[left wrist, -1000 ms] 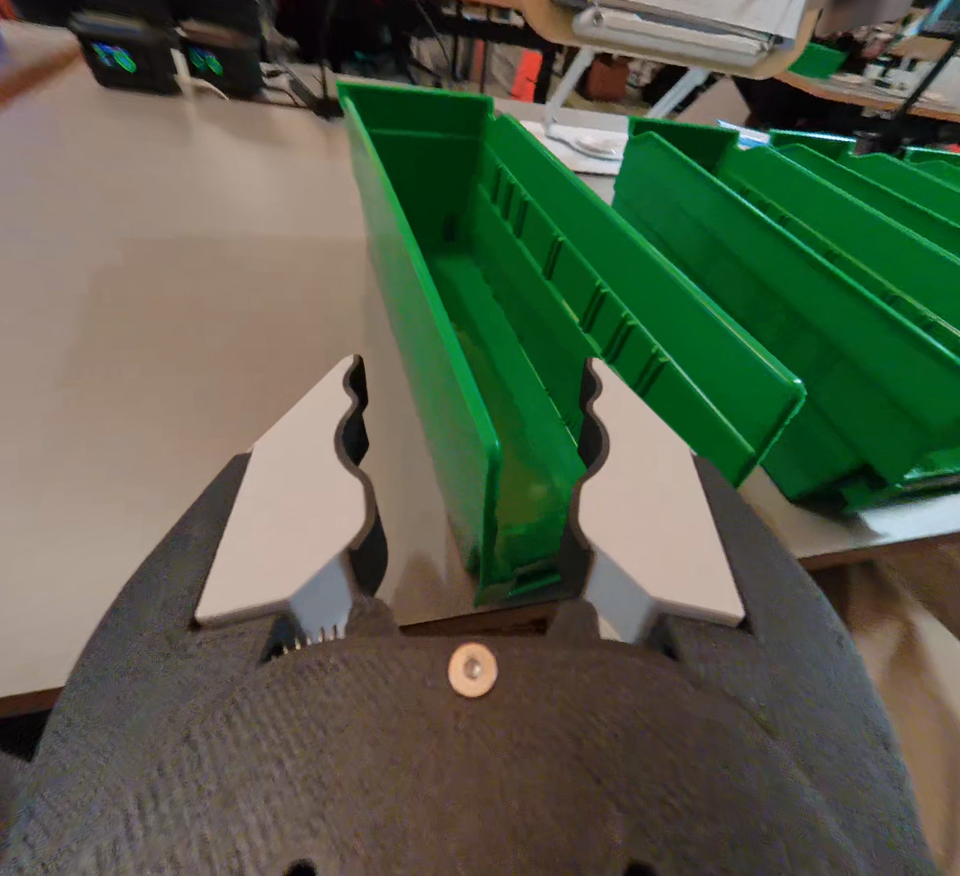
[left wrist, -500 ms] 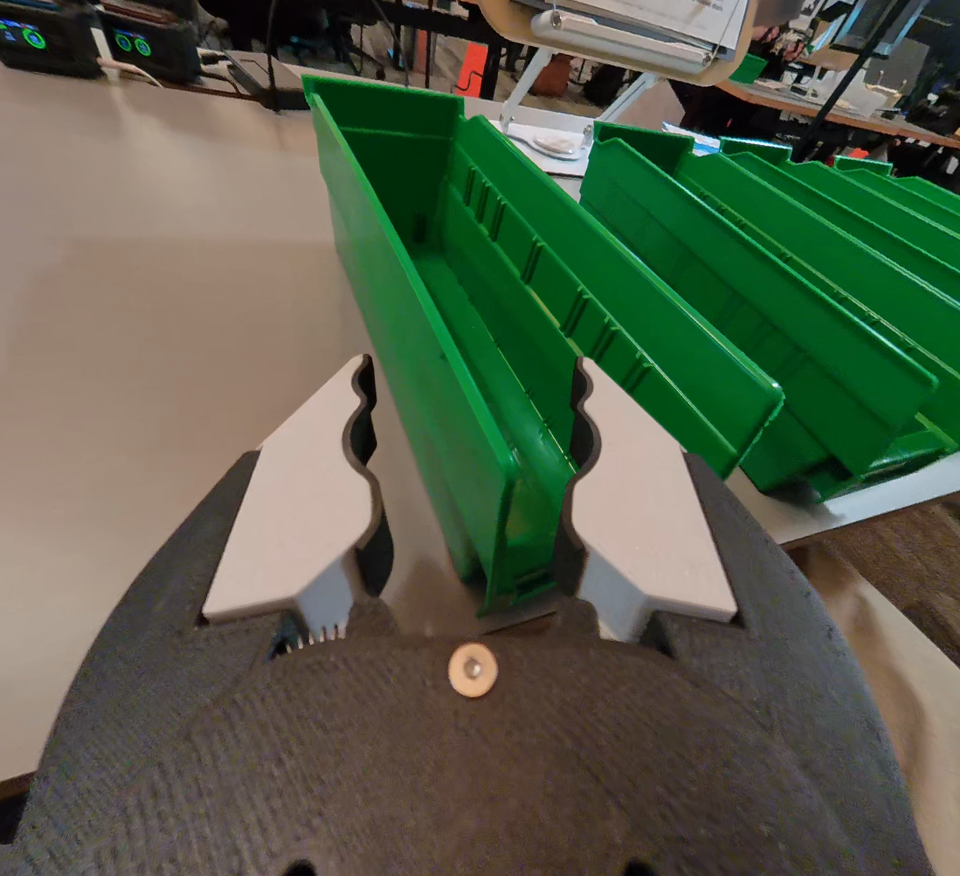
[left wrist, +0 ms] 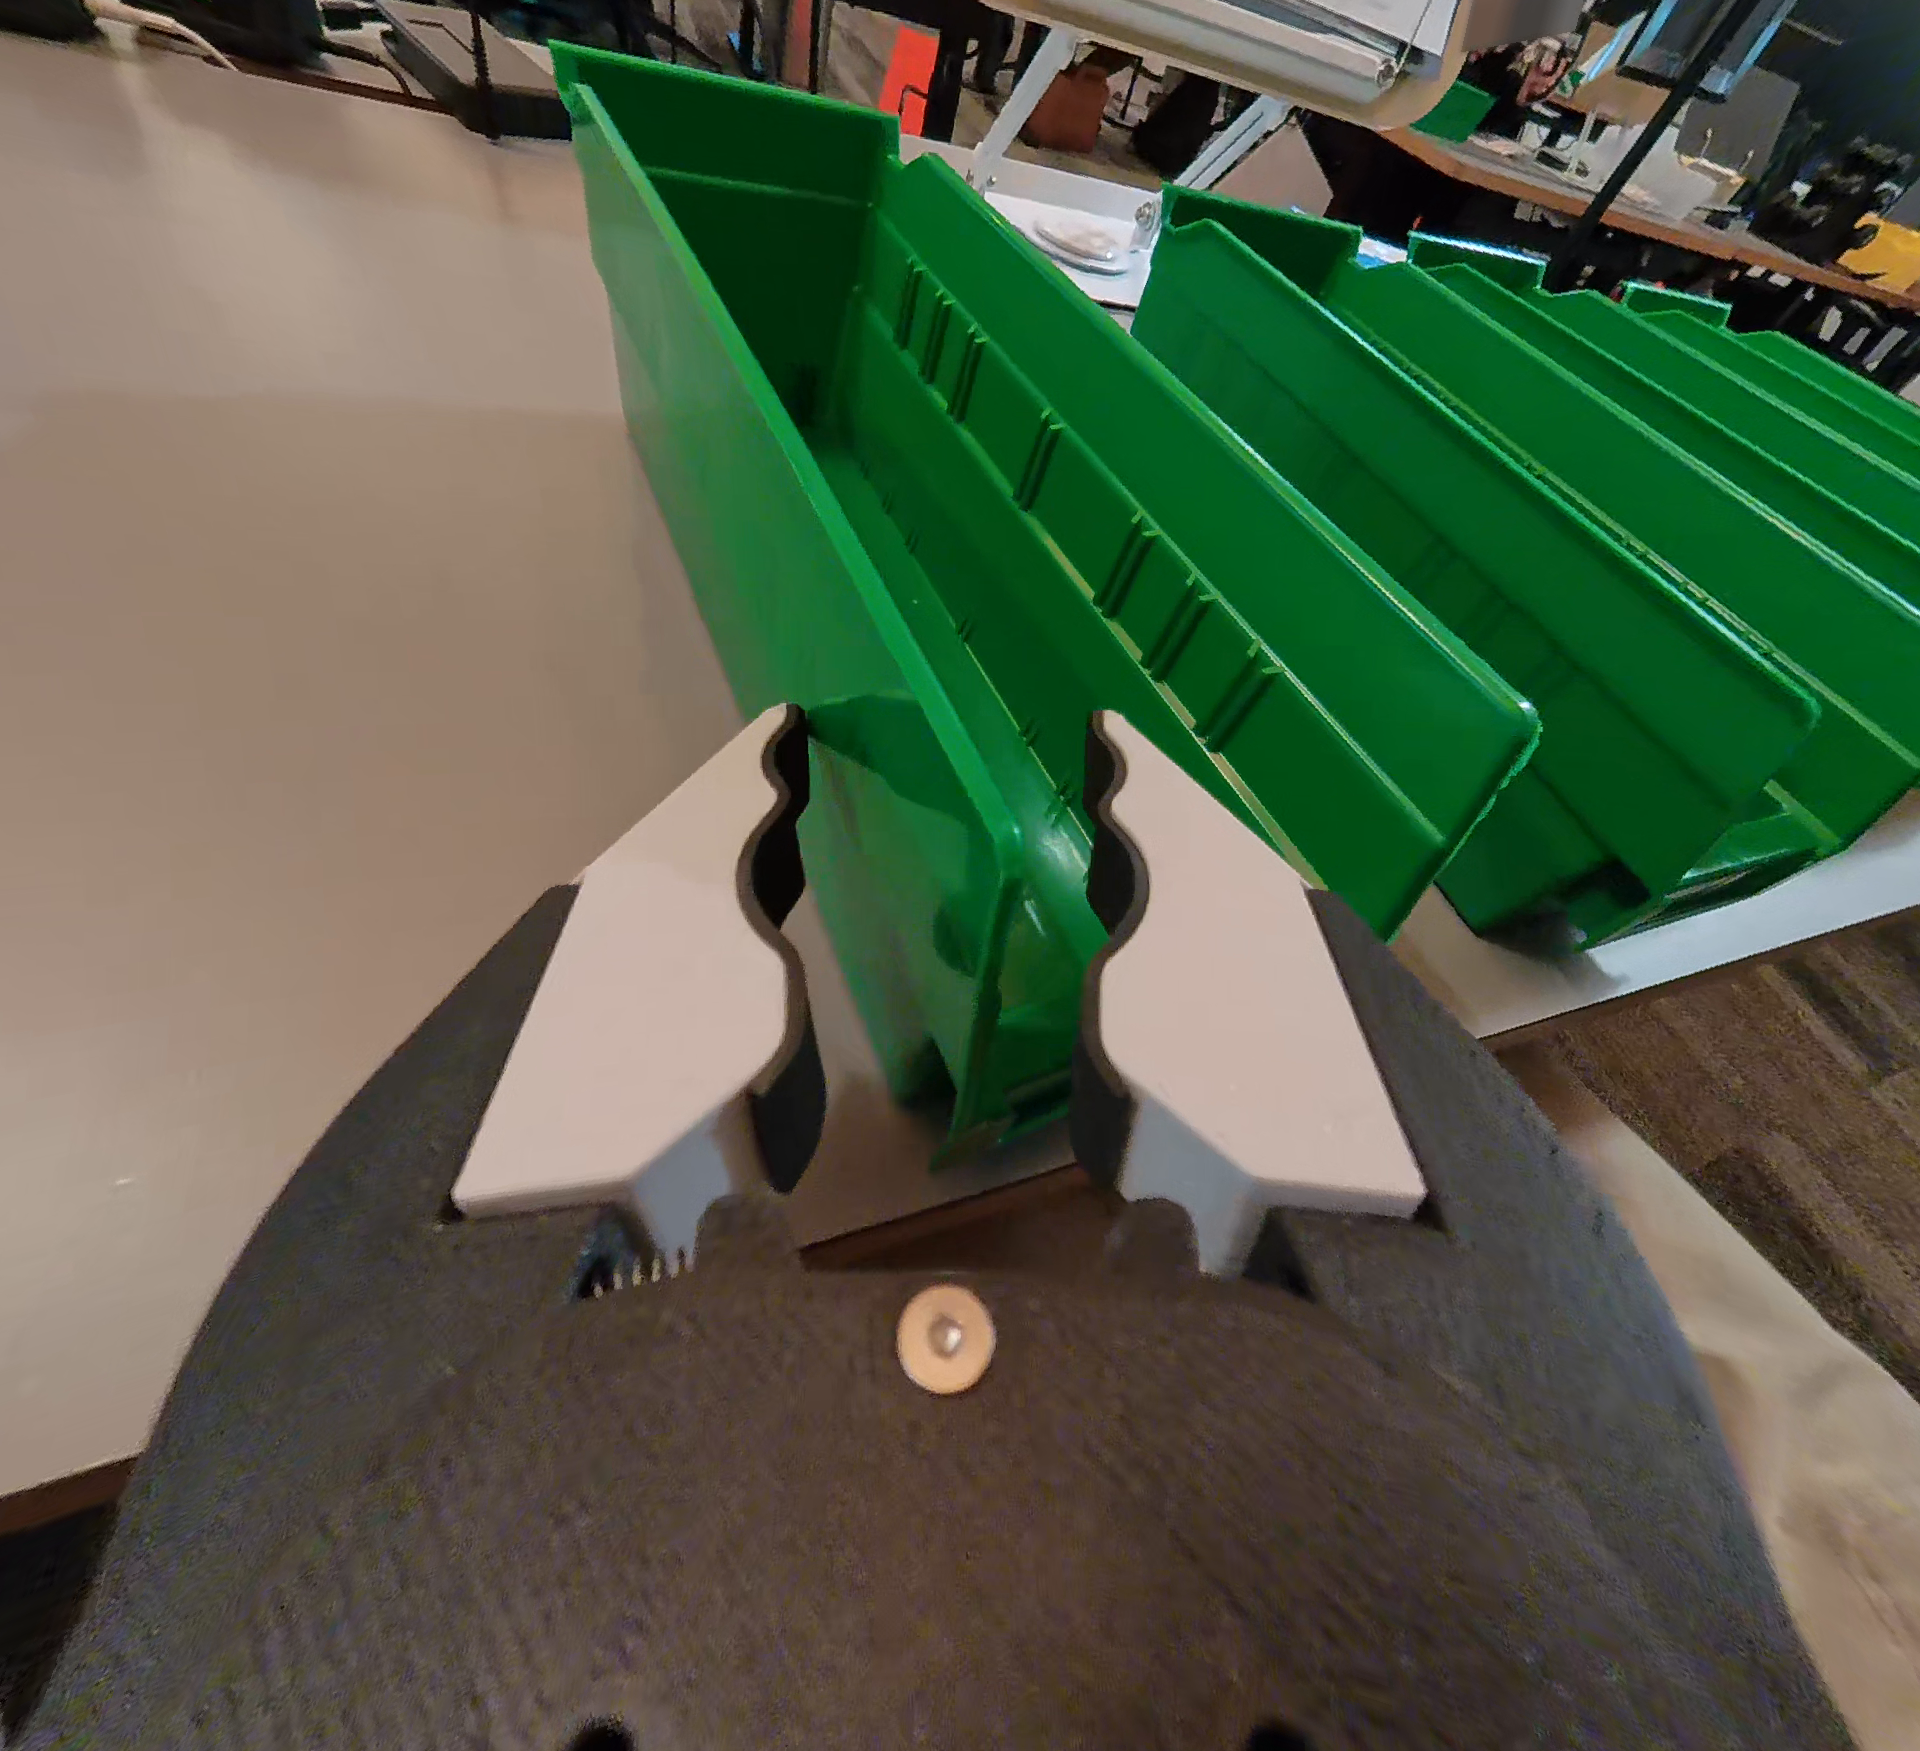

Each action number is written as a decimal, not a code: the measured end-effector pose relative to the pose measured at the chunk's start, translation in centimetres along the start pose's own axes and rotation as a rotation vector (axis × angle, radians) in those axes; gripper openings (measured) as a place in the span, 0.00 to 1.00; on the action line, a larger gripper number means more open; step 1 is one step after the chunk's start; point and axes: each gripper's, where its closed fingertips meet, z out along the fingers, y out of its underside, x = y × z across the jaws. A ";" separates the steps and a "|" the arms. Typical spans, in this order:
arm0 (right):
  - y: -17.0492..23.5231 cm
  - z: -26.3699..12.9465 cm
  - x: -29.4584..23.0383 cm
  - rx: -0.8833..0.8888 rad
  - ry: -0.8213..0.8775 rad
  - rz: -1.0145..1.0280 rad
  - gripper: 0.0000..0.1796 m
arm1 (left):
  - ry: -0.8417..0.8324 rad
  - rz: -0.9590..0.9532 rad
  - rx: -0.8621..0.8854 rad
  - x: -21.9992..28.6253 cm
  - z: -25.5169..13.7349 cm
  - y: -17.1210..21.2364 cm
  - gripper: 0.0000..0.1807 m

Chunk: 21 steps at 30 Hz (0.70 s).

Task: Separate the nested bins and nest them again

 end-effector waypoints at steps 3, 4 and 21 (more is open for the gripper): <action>0.2 0.1 -0.2 -0.011 -0.015 0.025 0.16 | 0.006 -0.018 0.004 -0.1 0.0 -0.1 0.28; 0.3 0.2 -0.2 -0.014 -0.016 0.023 0.16 | 0.006 -0.025 0.006 -0.1 0.0 -0.1 0.27; 1.0 0.4 -0.8 -0.045 -0.032 -0.004 0.16 | -0.022 -0.043 0.023 -1.1 -0.2 -0.4 0.23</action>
